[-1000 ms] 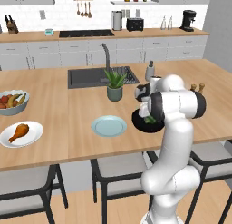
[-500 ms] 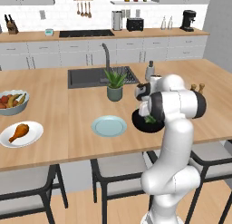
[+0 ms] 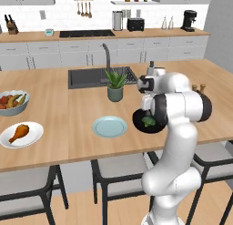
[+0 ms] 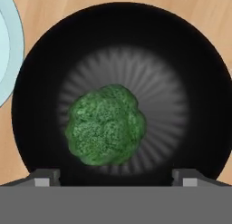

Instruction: Pick the chicken drumstick and broccoli from their plates and place them in the bowl. Then put the bowl in the fridge.

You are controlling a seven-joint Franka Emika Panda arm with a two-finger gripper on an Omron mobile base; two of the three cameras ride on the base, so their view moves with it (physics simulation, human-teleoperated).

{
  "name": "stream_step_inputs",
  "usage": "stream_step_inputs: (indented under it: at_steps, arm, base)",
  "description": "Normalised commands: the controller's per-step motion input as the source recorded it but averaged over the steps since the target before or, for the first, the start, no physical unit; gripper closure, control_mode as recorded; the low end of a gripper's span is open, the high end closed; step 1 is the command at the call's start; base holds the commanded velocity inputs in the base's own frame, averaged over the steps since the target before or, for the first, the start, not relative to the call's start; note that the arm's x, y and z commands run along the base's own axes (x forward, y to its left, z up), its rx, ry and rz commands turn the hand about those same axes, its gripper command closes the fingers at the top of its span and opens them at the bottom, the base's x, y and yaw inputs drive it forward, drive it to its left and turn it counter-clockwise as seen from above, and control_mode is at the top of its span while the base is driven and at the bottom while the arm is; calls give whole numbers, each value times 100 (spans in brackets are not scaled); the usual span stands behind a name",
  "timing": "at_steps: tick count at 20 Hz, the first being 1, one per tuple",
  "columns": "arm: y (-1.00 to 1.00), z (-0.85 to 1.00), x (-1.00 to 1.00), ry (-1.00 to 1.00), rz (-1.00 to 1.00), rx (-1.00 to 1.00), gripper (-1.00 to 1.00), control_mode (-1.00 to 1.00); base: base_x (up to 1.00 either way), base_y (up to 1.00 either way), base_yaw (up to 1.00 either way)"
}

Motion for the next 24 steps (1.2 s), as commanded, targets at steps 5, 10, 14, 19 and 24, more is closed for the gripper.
stream_step_inputs:
  at_steps: [5,10,14,19,24]
  arm:
    - [4,30,-83,0,-6,0,-100,-100]
    - [2,44,-75,0,-9,0,-100,-100]
    - [5,53,-73,-1,-11,0,-100,-100]
    - [17,54,-66,0,-12,0,-100,-100]
    - [18,55,-69,0,-13,0,-100,-100]
  base:
    - [0,0,0]
    - [0,0,0]
    - [0,0,0]
    - [0,0,0]
    - [0,0,0]
